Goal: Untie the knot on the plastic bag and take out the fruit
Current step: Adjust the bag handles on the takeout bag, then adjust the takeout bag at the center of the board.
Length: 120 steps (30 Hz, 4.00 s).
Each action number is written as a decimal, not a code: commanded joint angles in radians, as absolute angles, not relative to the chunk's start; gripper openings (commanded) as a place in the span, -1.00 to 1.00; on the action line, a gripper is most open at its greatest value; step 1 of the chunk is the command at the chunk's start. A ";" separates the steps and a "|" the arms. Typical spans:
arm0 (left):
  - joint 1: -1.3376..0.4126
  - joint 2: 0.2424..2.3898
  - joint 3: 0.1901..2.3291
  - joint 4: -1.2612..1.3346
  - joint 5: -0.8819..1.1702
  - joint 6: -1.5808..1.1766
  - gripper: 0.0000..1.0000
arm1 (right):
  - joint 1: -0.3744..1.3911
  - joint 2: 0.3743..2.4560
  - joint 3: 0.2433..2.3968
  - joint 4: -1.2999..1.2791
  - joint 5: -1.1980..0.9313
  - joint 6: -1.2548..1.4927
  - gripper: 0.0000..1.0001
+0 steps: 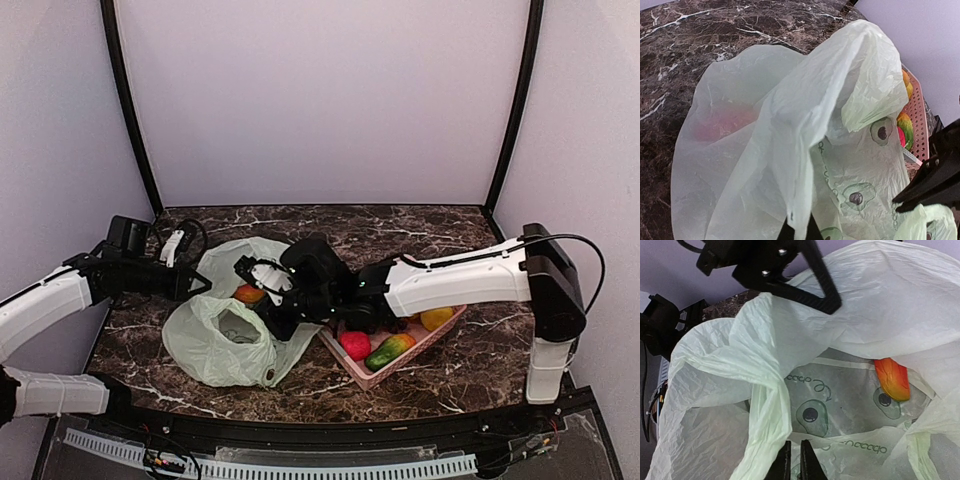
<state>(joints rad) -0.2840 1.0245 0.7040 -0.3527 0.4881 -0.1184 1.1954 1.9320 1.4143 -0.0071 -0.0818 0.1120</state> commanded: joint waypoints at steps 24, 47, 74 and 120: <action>-0.276 0.951 0.890 -0.474 0.541 -0.137 0.73 | 1.342 1.984 1.535 0.015 0.023 0.100 -0.02; -0.224 1.422 1.223 -0.408 0.576 -0.167 0.71 | 1.290 1.857 1.409 0.030 0.129 0.181 -0.11; -0.303 1.911 1.328 -0.470 0.723 -0.059 0.04 | 1.192 2.206 1.722 -0.125 0.109 0.220 -0.12; -0.329 1.464 0.913 -0.359 0.670 -0.206 0.26 | 1.272 1.980 1.469 -0.204 0.178 0.340 0.04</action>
<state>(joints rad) -0.3523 1.4582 0.9386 -0.3664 0.7021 -0.1997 1.2636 1.9331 1.4494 -0.1905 0.1761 0.3527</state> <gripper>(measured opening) 0.626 0.532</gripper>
